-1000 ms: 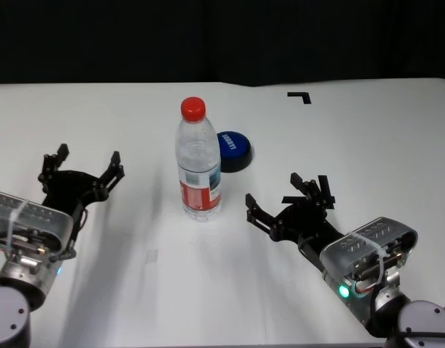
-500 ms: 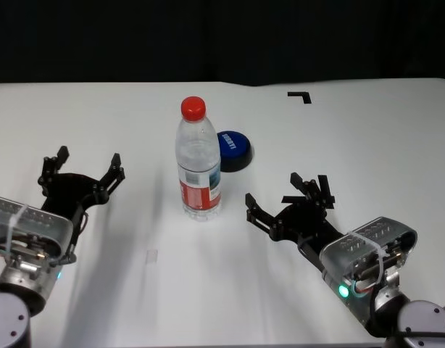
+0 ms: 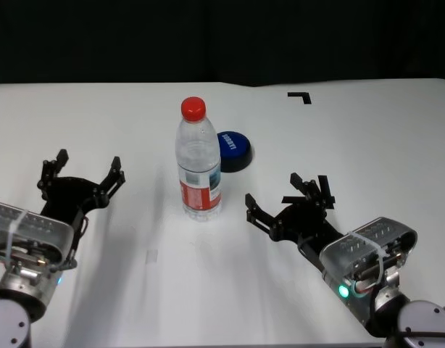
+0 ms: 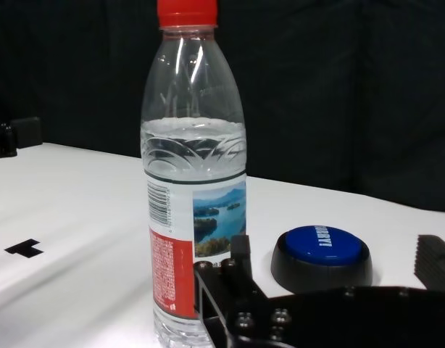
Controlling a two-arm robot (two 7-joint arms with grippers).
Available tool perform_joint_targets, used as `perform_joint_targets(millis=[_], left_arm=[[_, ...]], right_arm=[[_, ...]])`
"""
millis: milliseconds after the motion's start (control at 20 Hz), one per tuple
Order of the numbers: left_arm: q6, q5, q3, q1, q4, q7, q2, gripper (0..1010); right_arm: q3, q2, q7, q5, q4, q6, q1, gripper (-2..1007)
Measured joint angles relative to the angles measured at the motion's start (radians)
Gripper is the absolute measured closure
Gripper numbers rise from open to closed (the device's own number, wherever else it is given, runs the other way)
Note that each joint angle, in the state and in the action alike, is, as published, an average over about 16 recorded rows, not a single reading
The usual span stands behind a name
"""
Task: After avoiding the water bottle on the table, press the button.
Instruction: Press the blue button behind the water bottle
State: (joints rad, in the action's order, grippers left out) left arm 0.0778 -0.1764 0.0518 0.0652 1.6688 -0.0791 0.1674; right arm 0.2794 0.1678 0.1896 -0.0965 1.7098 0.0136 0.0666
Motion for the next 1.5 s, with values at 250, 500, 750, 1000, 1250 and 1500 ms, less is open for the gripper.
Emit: perform_joint_targets(millis=[250,500,750,1000,1250,1500], left_arm=[[-0.001,0.000,0.004,0.006,0.006,-0.006,0.002,7],[0.000,0.001,0.010,0.008,0.009,-0.014,0.005,7],[0.001,0.003,0.015,0.010,0.011,-0.017,0.007,7],[0.000,0.004,0.018,0.015,0.016,-0.015,0.007,7],[-0.002,0.004,0.020,0.023,0.023,-0.012,0.004,7],[-0.004,0.004,0.023,0.034,0.033,-0.011,0.002,7]], right_arm=[[0.000,0.000,0.000,0.000,0.000,0.000,0.000,3],[0.000,0.000,0.000,0.000,0.000,0.000,0.000,3],[0.000,0.000,0.000,0.000,0.000,0.000,0.000,3],[0.000,0.000,0.000,0.000,0.000,0.000,0.000,3],[0.000,0.000,0.000,0.000,0.000,0.000,0.000,2],[0.000,0.000,0.000,0.000,0.000,0.000,0.000,2]])
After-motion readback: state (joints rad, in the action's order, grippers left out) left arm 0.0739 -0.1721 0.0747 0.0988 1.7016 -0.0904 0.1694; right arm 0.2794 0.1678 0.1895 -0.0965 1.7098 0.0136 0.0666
